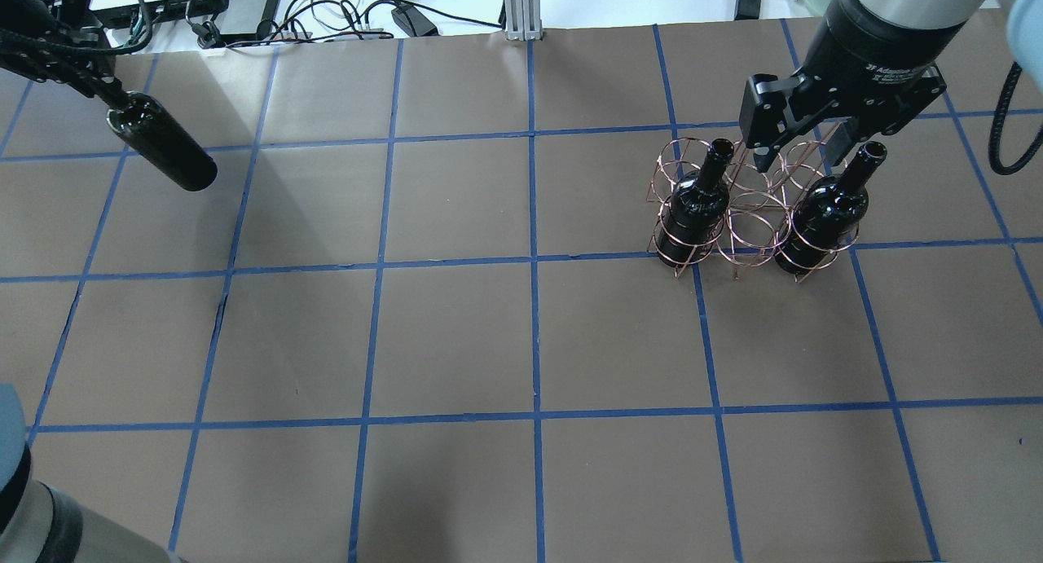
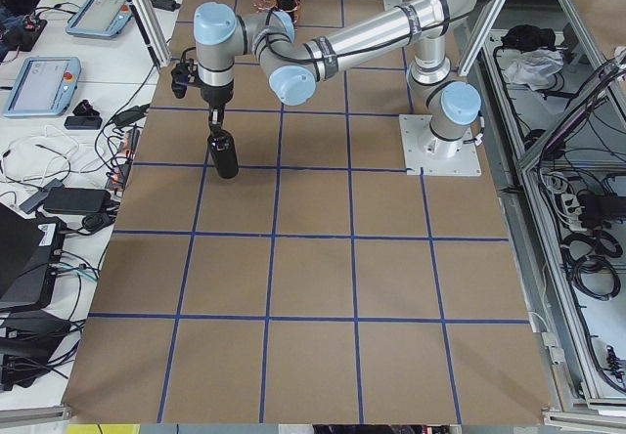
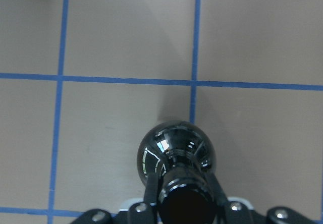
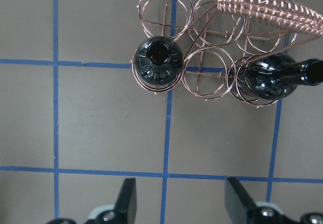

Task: Place wine into wine basket
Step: 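Swing the bottle upright and stand it on the table with the left gripper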

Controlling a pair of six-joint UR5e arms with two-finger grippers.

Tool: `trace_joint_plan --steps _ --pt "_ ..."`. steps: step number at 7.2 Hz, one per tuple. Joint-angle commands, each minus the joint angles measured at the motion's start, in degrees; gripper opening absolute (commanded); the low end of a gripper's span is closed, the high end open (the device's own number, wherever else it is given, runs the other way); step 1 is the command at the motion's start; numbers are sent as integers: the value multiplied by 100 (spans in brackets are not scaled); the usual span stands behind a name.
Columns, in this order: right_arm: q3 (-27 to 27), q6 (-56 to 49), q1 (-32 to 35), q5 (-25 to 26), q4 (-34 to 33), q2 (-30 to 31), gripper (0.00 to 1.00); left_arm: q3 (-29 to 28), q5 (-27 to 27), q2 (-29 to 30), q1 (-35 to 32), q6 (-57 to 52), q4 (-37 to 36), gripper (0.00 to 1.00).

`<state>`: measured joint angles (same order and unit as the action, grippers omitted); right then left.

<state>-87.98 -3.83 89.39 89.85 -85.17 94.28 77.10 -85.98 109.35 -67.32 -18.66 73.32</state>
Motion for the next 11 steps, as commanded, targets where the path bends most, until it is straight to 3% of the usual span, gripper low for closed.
trace_joint_plan --steps 1,3,6,10,11 --pt "0 23 0 -2 -8 -6 80 540 -7 -509 -822 1122 16 0" --pt "0 14 -9 -2 -8 -6 74 1199 11 -948 -1378 1503 -45 0" --pt "-9 23 0 -2 9 55 77 1947 2 -1564 -2019 2242 -46 0" --pt "-18 32 0 6 35 64 100 2669 -16 -1855 -2347 2332 -134 0" --pt "-26 32 0 6 44 64 100 2678 -16 -1908 -2347 2297 -116 0"
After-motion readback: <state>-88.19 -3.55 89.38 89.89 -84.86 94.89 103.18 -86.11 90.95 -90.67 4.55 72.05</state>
